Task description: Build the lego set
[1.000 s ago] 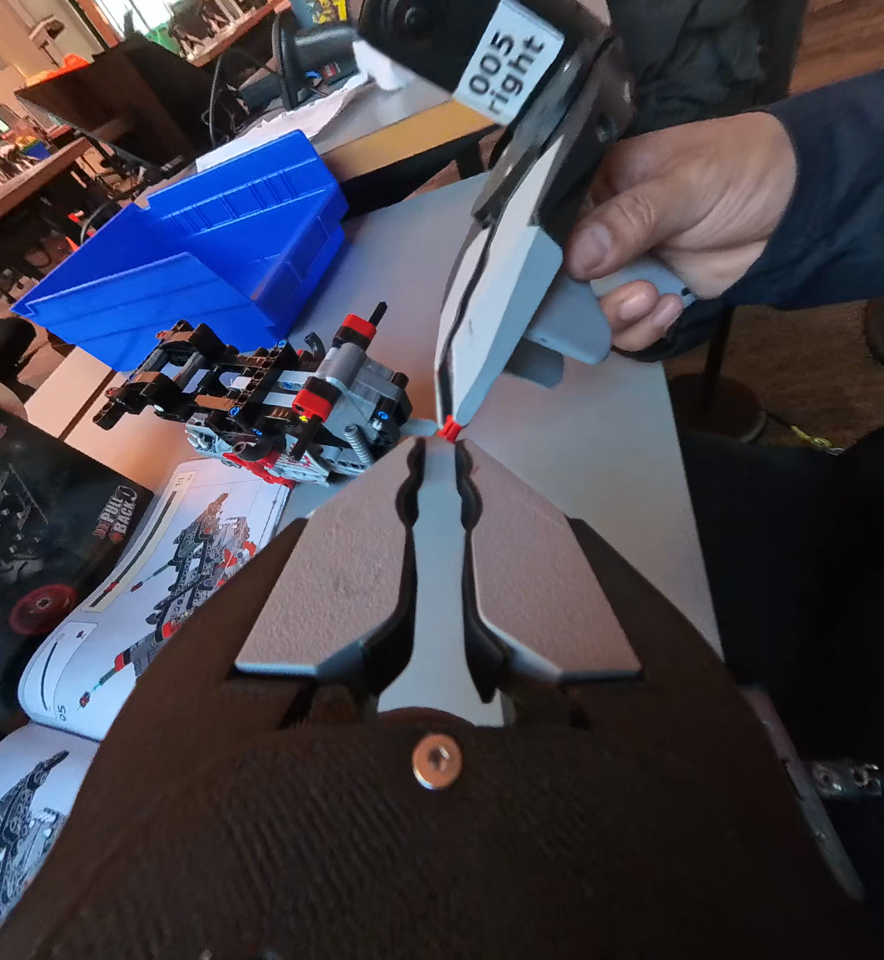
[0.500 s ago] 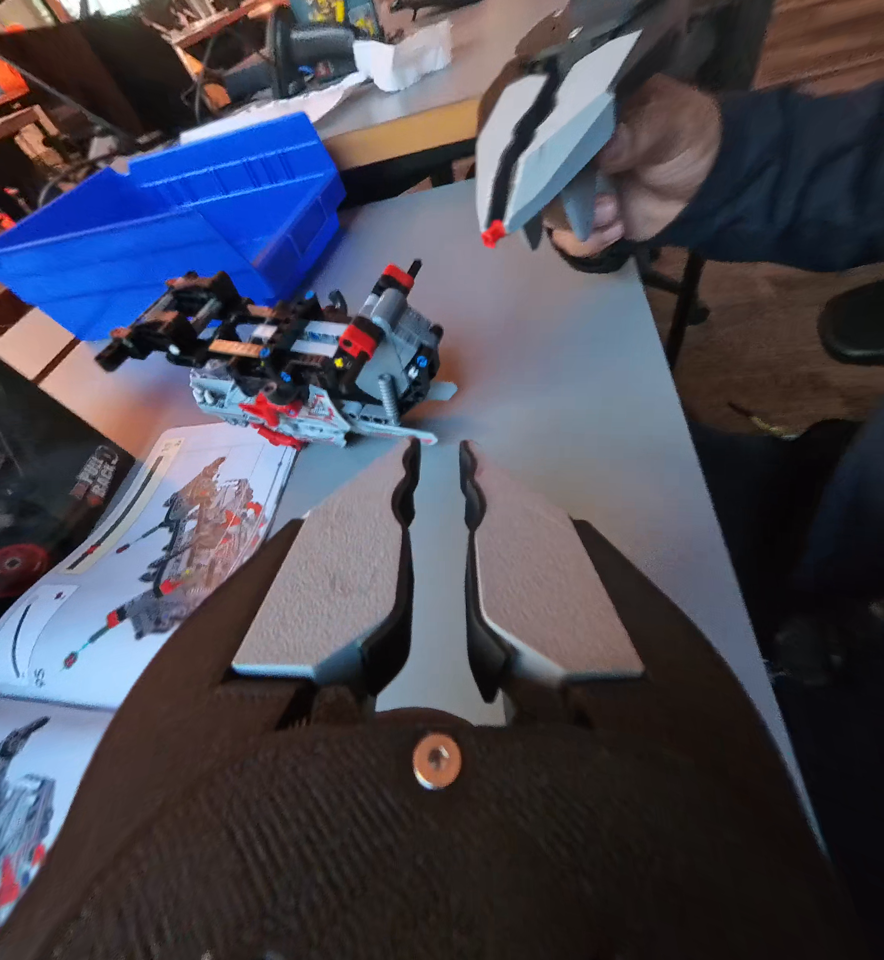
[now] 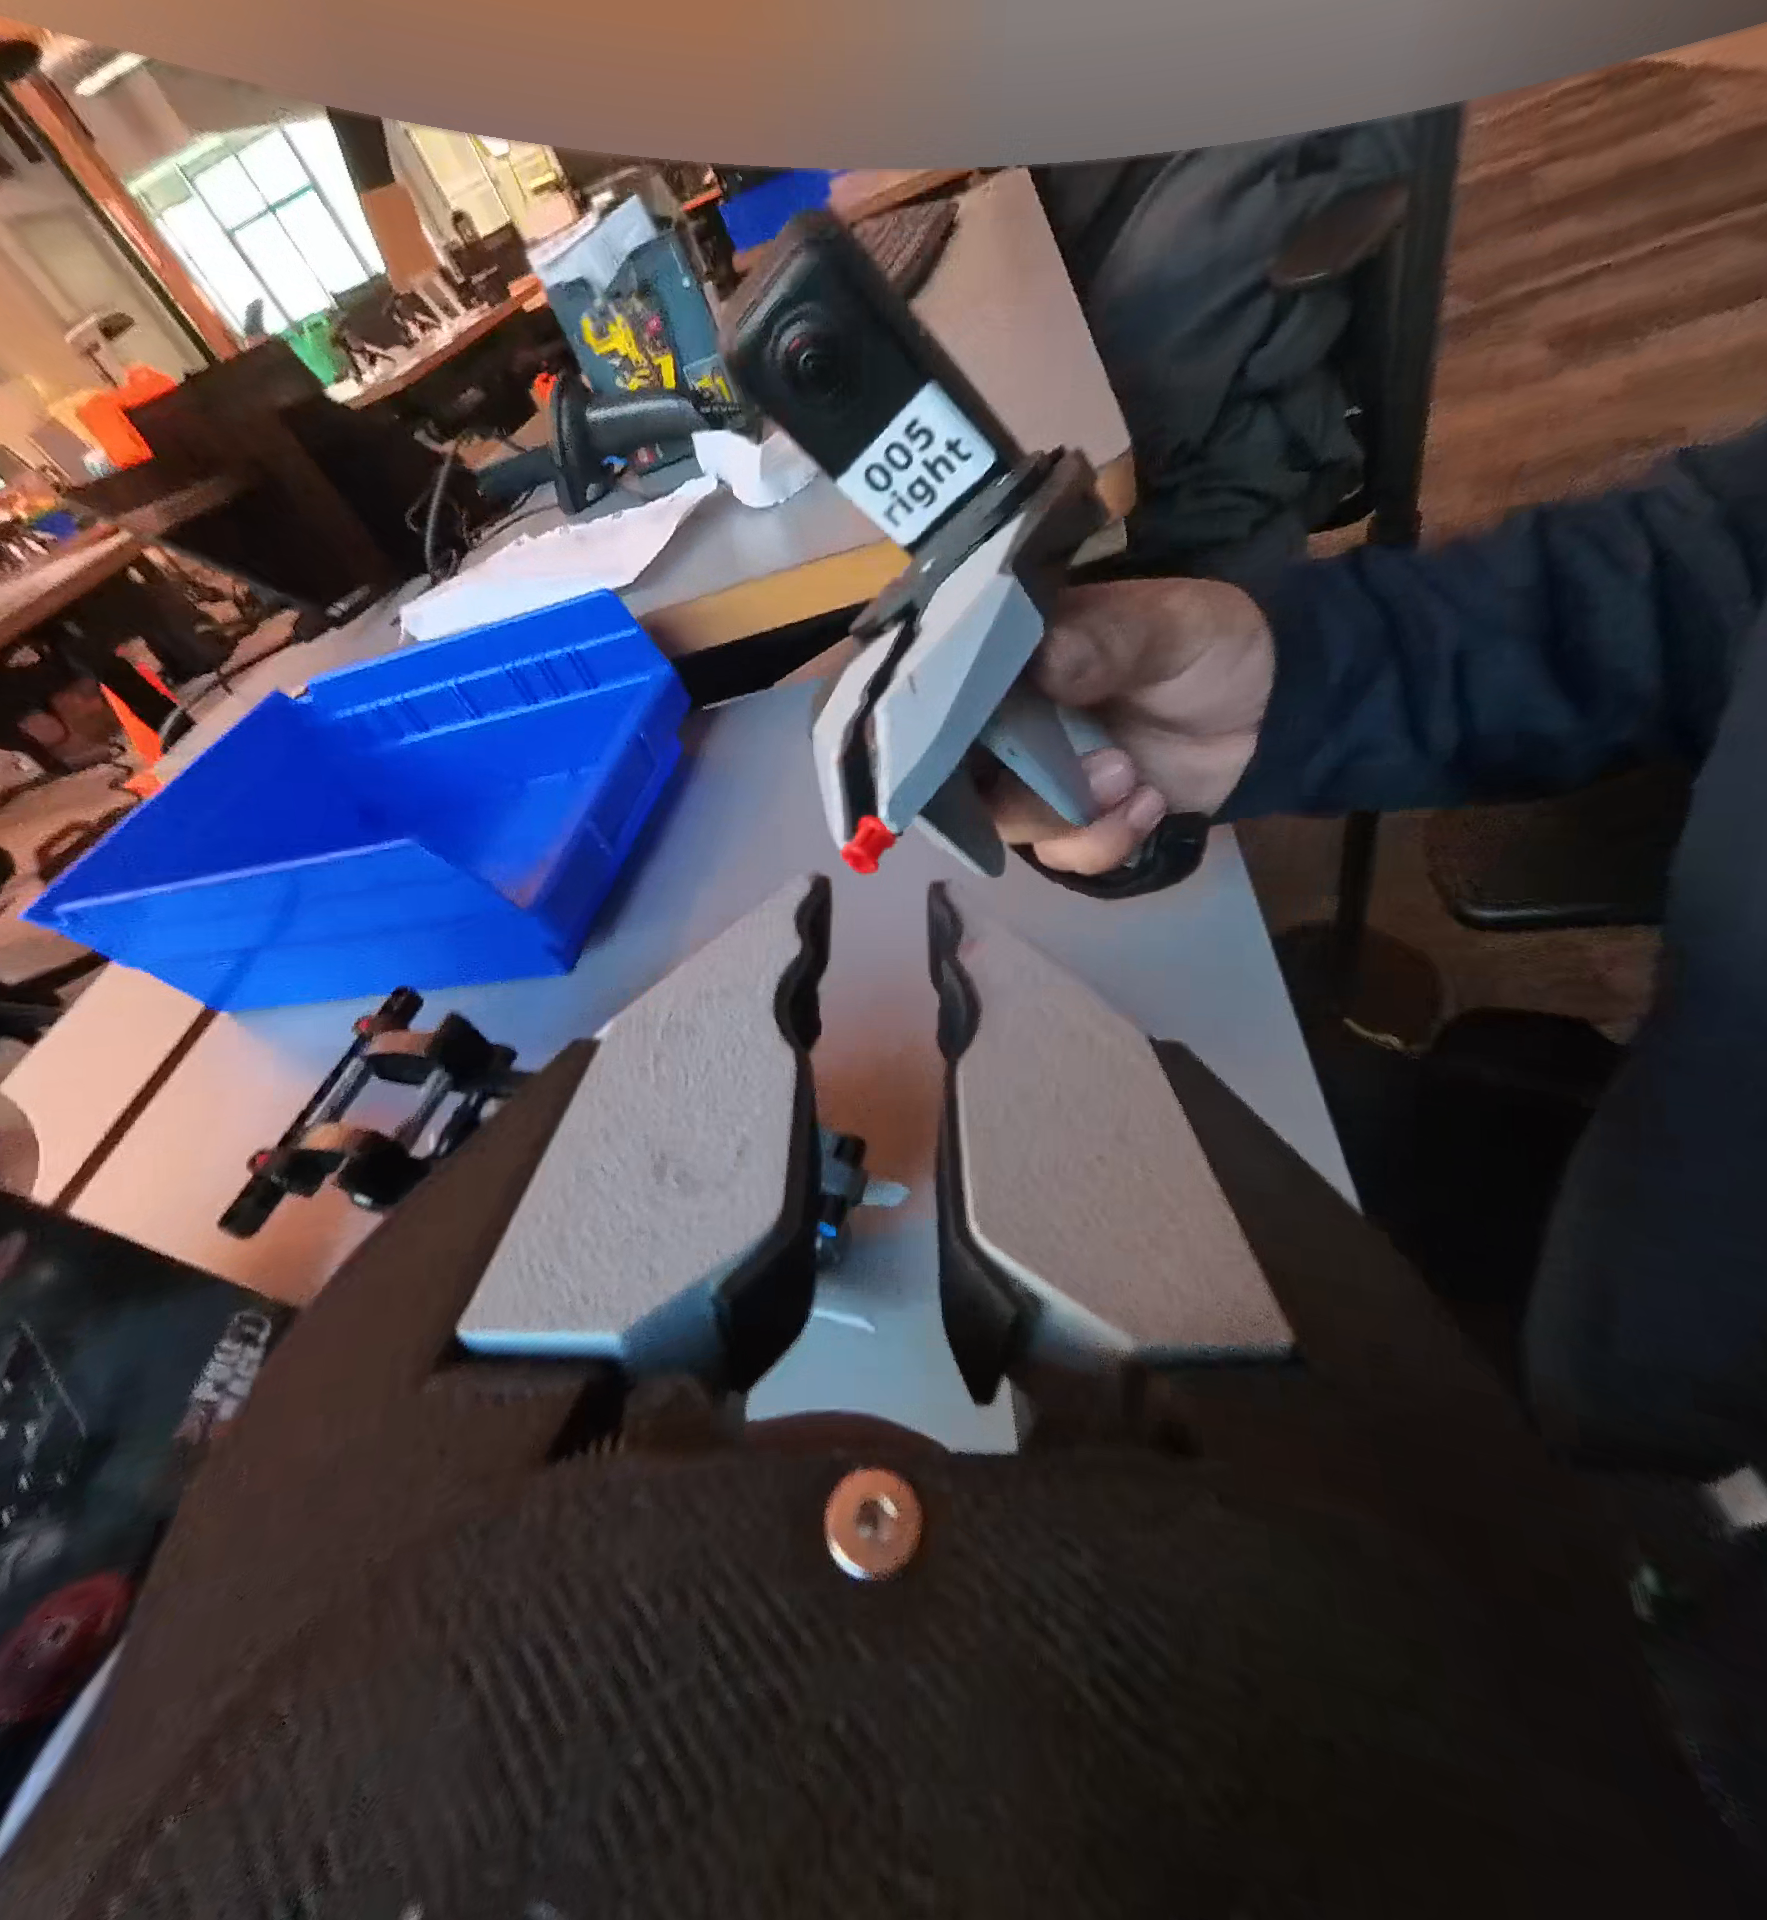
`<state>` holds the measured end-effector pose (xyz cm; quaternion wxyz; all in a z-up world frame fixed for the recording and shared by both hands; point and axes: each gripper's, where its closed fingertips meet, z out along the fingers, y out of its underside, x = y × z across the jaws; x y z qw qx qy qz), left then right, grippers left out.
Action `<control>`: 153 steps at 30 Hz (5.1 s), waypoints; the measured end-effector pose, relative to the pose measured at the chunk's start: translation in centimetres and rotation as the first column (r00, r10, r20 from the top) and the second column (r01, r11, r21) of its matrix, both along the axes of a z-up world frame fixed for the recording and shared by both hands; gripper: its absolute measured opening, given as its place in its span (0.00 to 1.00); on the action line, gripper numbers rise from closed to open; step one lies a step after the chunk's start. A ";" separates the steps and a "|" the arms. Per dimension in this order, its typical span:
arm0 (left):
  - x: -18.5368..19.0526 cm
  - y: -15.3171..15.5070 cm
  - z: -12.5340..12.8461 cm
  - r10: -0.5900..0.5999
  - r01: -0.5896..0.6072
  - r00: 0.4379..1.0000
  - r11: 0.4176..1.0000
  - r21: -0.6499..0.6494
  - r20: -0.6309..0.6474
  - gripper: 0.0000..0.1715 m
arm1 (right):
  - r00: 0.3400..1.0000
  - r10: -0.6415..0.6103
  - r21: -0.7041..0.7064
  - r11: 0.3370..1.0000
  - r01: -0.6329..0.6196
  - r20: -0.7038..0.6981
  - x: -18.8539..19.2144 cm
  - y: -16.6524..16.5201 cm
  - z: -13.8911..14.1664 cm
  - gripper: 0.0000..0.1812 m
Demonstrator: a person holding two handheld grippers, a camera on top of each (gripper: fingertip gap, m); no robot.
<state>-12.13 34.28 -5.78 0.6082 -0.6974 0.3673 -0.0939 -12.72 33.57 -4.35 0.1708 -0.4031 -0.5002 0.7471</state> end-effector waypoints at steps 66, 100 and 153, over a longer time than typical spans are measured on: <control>1.6 0.2 0.2 -0.018 0.014 0.998 0.998 -0.064 -0.067 0.02 | 0.959 0.267 -0.333 0.917 -0.221 0.098 1.3 0.0 -0.7 0.02; 0.9 1.5 0.2 0.065 -0.043 0.971 0.995 0.095 -0.232 0.02 | 0.969 0.201 -0.328 0.933 -0.145 0.145 0.8 1.4 -0.6 0.02; -2.3 4.2 -5.8 0.096 -0.126 0.984 0.971 -0.205 -0.149 0.01 | 0.974 0.068 0.051 0.995 -0.081 0.218 -1.3 4.8 -6.3 0.01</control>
